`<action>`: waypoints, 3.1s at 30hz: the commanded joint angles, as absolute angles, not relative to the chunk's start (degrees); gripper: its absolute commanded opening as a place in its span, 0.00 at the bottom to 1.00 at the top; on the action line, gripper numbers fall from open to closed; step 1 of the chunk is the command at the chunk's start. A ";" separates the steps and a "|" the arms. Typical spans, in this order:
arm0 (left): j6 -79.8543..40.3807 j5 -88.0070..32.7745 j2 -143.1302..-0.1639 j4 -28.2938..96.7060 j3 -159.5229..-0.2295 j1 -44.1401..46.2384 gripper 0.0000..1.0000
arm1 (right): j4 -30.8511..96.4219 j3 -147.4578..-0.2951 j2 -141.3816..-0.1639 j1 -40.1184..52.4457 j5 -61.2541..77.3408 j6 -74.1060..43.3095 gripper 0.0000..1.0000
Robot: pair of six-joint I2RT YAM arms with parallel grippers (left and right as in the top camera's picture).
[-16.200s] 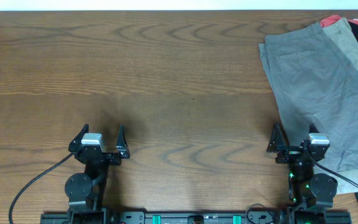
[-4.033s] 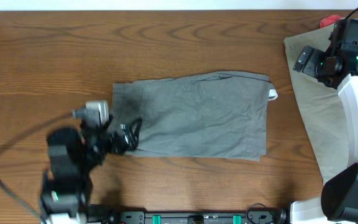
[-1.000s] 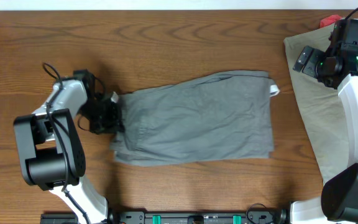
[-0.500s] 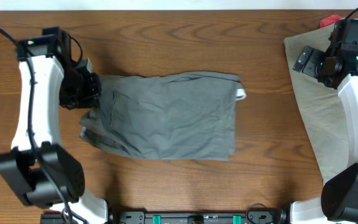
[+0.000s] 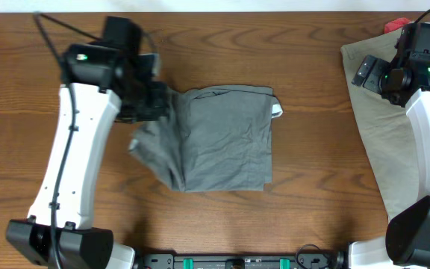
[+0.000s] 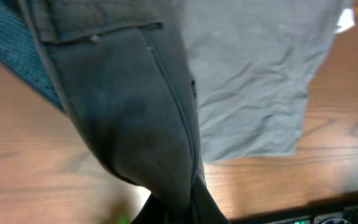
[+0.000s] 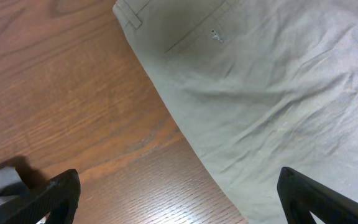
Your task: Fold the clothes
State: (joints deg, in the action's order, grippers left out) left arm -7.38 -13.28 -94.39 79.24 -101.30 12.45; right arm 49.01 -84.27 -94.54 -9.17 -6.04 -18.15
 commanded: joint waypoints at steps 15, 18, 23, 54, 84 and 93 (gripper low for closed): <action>-15.62 -13.67 -105.78 63.88 -100.22 30.70 0.06 | 49.06 -84.62 -94.83 -9.26 -6.44 -17.26 0.99; -15.57 -13.87 -108.55 61.87 -100.22 32.82 0.06 | 49.06 -84.62 -94.83 -9.26 -6.44 -17.26 0.99; -15.57 -13.87 -112.53 60.93 -100.22 35.03 0.06 | 49.06 -84.62 -94.83 -9.26 -6.44 -17.26 0.99; -15.31 -16.10 -115.18 54.65 -94.30 39.03 0.32 | 49.06 -84.62 -94.83 -9.26 -6.44 -17.26 0.99; -15.22 -25.91 -116.25 40.84 -88.09 43.44 0.06 | 49.08 -84.62 -94.83 -9.26 -6.44 -17.26 0.99; -13.78 -25.87 -105.14 45.80 -88.09 33.41 0.98 | 49.08 -84.62 -94.83 -9.26 -6.44 -17.26 0.99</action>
